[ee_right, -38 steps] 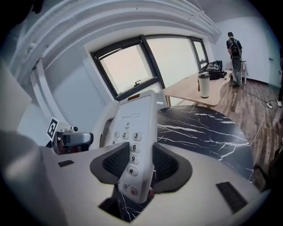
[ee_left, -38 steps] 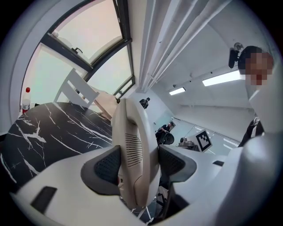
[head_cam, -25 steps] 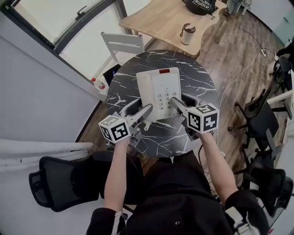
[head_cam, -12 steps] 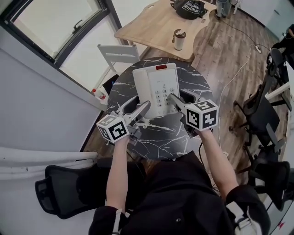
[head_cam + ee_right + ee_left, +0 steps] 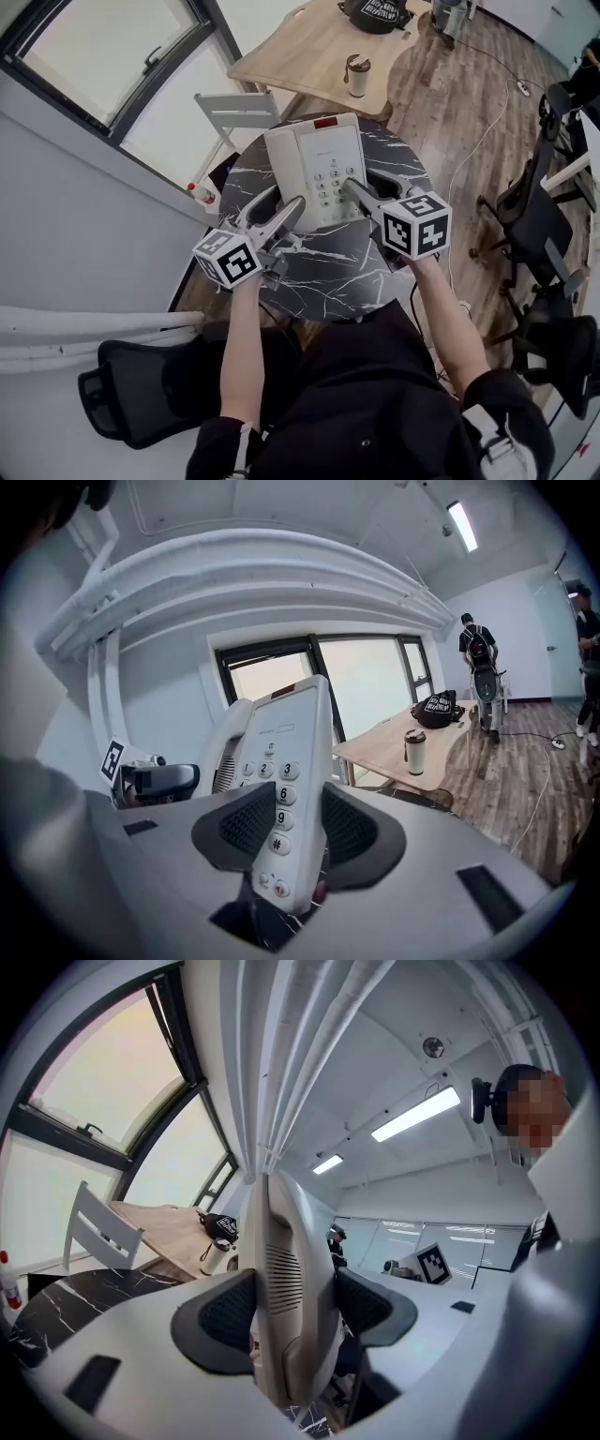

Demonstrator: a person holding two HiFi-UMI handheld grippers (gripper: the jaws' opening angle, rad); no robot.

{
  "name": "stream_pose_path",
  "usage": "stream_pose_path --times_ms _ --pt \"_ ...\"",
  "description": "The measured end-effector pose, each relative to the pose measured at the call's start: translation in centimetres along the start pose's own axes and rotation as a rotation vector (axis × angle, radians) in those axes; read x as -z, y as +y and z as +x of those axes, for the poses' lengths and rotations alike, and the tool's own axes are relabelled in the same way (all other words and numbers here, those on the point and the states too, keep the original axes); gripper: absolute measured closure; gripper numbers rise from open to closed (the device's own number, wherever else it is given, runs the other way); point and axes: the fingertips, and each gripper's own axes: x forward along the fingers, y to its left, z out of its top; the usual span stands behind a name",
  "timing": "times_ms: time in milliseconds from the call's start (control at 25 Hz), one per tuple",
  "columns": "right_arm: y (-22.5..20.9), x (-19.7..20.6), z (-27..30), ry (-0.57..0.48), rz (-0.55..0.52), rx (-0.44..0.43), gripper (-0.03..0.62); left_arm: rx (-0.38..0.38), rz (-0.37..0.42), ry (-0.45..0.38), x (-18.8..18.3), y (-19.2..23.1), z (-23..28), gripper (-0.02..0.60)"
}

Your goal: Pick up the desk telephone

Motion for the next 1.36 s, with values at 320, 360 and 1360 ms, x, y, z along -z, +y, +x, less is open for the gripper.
stream_pose_path --times_ms 320,360,1360 --pt "0.2 0.1 -0.4 -0.012 0.002 0.010 0.422 0.008 0.002 -0.002 0.0 -0.3 -0.1 0.298" --pt "0.2 0.0 -0.4 -0.013 0.001 0.009 0.422 0.008 0.002 -0.002 0.0 -0.3 -0.1 0.298" --pt "0.3 0.6 -0.5 0.003 0.012 -0.003 0.424 -0.003 0.009 0.013 0.3 -0.4 -0.4 0.296"
